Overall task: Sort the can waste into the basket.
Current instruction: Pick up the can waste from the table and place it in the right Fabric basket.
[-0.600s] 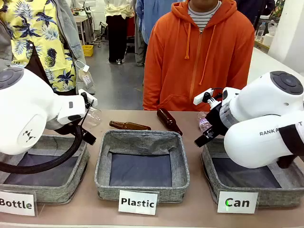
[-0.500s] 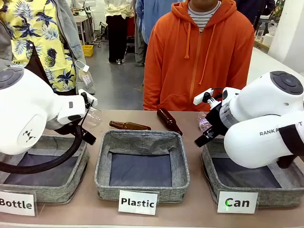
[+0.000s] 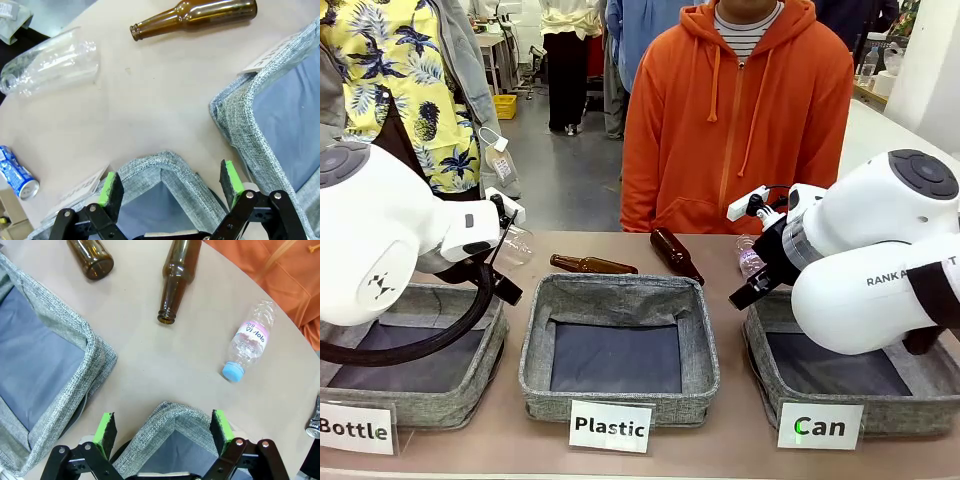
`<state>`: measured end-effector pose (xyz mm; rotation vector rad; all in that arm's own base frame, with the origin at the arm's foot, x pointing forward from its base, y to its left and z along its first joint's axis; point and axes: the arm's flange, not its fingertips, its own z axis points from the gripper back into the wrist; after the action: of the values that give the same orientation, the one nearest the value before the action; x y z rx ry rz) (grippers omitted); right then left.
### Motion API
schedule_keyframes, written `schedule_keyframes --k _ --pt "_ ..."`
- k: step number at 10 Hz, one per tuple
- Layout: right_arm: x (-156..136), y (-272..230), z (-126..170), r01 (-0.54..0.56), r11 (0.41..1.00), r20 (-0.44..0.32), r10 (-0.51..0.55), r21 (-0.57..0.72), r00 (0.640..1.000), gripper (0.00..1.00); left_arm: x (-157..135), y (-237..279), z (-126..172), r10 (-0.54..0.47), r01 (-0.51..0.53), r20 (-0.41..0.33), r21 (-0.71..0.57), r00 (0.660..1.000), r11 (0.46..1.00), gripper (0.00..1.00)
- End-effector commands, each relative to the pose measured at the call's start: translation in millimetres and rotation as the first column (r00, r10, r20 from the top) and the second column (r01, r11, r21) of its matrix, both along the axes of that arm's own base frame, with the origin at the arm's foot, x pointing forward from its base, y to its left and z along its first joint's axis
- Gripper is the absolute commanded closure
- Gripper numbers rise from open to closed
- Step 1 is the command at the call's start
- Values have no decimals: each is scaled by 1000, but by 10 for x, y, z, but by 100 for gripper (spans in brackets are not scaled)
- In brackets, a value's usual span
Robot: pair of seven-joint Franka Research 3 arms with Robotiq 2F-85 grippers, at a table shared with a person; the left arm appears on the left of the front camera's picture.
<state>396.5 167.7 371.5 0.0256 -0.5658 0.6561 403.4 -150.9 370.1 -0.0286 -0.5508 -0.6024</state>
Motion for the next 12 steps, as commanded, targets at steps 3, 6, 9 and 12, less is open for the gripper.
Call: schedule_keyframes --k 3,6,9,12 --pt "0 -1 0 1 1000 0 -1 1 1000 0 0 0 1 0 0 0 0 1000 1000 0" --pt "0 -1 0 1 1000 0 -1 1 1000 0 0 0 1 0 0 0 0 1000 1000 0" --pt "0 -1 0 1 1000 0 -1 1 1000 0 0 0 1 0 0 0 0 1000 1000 0" --pt "0 -1 0 1 1000 0 -1 1 1000 0 0 0 1 0 0 0 0 1000 1000 0"
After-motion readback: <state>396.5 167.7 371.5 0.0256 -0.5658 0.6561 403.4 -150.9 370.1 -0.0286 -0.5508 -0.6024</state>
